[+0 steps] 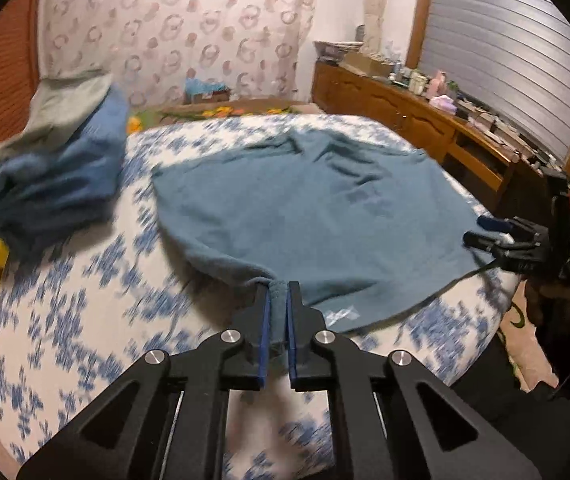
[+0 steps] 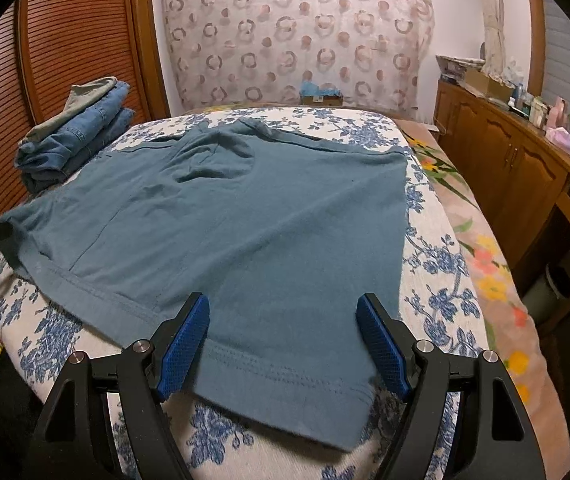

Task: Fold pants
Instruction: 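Grasp the shorts hem with the left tool and fold it over the other leg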

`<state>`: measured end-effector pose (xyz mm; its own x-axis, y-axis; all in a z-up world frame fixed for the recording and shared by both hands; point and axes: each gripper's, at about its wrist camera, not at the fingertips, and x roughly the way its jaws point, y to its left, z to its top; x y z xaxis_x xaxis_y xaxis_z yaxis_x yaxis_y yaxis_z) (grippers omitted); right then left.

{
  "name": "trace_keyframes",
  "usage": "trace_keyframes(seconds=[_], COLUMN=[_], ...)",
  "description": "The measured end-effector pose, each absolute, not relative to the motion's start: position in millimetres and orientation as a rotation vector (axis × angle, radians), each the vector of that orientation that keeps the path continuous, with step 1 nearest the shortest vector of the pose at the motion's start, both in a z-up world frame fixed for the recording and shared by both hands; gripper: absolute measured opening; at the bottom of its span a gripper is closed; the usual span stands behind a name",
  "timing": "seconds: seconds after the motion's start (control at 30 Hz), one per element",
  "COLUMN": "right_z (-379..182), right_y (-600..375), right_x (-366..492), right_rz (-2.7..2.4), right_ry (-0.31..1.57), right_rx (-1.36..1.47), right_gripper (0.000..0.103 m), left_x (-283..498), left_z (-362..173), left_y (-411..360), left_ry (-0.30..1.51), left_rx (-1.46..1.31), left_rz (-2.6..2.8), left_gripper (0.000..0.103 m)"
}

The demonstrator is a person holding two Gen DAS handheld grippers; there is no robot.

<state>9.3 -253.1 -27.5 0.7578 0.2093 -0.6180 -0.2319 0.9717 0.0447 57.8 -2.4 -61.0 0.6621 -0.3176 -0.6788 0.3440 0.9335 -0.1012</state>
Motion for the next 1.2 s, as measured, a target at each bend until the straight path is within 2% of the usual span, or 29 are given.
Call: trace_keyframes(seconds=[0.67, 1.1, 1.2], right_z=[-21, -15, -15], right_y=[-278, -282, -279], right_x=[-16, -27, -26], right_rz=[0.263, 0.243, 0.243], right_ry=[0.606, 0.596, 0.594], right_rx=[0.027, 0.019, 0.021], right_gripper=[0.078, 0.078, 0.078], left_x=[106, 106, 106], left_z=[-15, 5, 3], left_y=[-119, -177, -177], left_ry=[0.709, 0.683, 0.694], left_rx=[0.132, 0.163, 0.162], left_rz=[-0.599, -0.69, -0.674], left_gripper=[0.008, 0.008, 0.012])
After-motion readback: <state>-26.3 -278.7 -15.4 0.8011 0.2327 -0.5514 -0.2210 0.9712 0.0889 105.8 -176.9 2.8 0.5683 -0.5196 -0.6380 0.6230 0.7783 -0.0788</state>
